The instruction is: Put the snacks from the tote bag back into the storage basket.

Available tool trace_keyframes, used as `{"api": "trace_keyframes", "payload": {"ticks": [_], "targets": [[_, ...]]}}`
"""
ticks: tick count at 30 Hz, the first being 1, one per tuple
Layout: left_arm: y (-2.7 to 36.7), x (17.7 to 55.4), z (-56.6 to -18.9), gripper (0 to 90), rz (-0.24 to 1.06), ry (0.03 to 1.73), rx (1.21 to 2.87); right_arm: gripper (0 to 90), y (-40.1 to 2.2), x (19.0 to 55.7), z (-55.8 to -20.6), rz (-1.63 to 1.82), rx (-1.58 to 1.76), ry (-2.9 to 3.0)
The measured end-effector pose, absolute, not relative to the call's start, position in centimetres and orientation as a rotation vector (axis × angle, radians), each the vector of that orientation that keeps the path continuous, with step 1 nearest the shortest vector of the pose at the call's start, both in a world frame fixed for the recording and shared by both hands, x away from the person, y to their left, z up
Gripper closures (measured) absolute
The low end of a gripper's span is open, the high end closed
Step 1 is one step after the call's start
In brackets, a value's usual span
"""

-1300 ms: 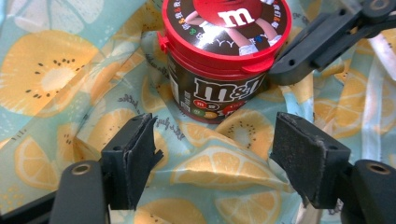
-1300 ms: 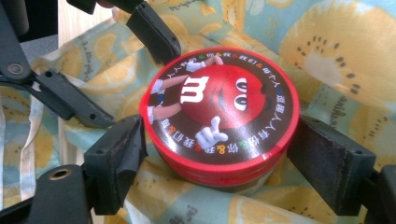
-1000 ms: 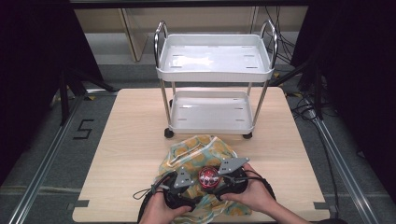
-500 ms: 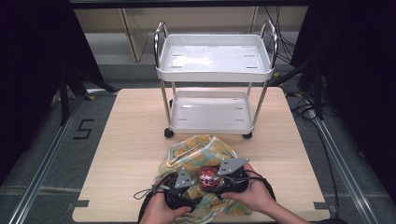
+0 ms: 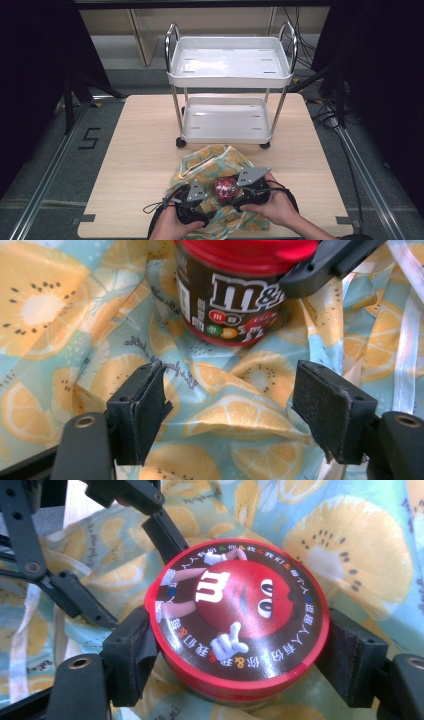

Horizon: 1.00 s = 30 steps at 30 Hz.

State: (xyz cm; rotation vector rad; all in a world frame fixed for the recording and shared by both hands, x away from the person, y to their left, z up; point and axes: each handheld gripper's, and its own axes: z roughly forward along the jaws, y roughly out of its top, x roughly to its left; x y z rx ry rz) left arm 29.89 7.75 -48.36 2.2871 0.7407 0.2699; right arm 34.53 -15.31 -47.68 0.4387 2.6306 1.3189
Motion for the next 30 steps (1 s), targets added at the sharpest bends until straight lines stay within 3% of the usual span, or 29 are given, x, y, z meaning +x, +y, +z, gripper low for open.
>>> {"api": "trace_keyframes", "payload": {"ticks": [30], "targets": [[8.0, 29.8, -47.8, 28.0, 0.265, 0.778, 2.247, 26.3, -17.3, 34.9, -43.2, 1.454, 0.429, 2.549]]}}
